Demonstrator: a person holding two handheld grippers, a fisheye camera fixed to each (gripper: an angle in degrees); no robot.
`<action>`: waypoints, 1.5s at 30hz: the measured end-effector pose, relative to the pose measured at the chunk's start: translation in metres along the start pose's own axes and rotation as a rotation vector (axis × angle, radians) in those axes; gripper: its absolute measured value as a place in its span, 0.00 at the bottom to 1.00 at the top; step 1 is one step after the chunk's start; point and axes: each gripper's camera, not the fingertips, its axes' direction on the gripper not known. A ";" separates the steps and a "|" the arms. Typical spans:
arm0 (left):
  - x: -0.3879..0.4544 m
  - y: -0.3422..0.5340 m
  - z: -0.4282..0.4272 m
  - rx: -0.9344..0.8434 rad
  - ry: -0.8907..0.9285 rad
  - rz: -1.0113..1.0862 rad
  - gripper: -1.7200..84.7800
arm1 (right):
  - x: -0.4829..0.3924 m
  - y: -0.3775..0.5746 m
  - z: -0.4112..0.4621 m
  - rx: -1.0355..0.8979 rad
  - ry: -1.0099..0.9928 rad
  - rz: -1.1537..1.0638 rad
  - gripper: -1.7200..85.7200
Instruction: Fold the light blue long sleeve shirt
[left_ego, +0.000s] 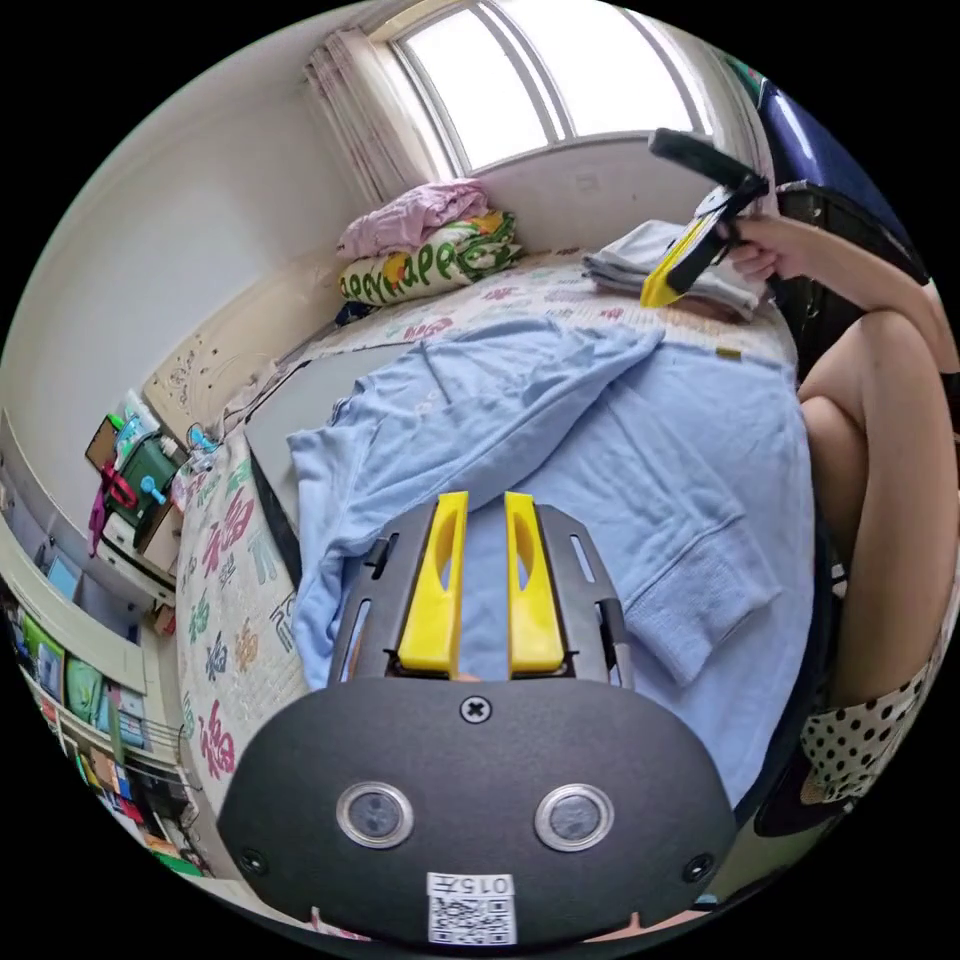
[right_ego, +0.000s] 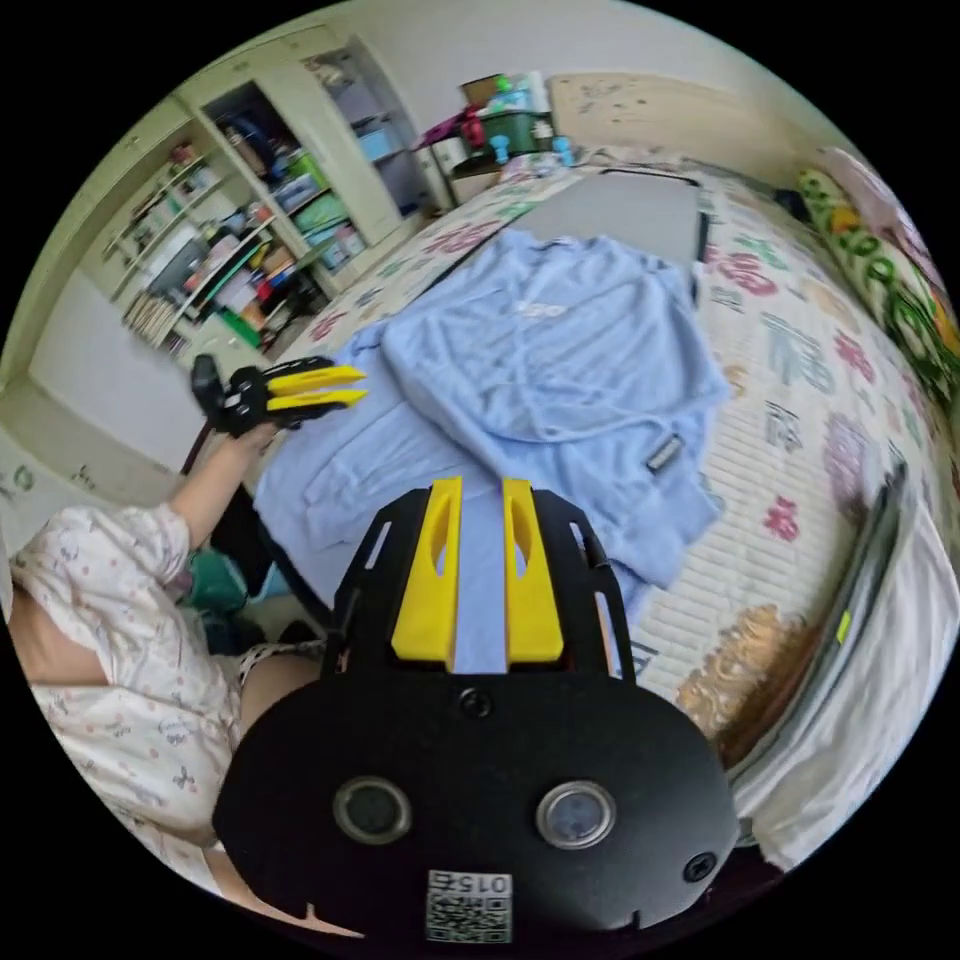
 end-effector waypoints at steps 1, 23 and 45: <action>0.010 -0.010 0.005 0.019 0.015 0.016 0.11 | 0.026 -0.014 -0.008 0.022 0.021 0.118 0.12; -0.061 0.054 0.050 -0.056 -0.184 -0.255 0.13 | -0.004 -0.117 -0.090 0.117 -0.141 0.425 0.05; -0.179 0.094 0.045 -0.055 0.004 0.134 0.11 | -0.200 -0.065 -0.114 -0.118 -0.250 -0.062 0.09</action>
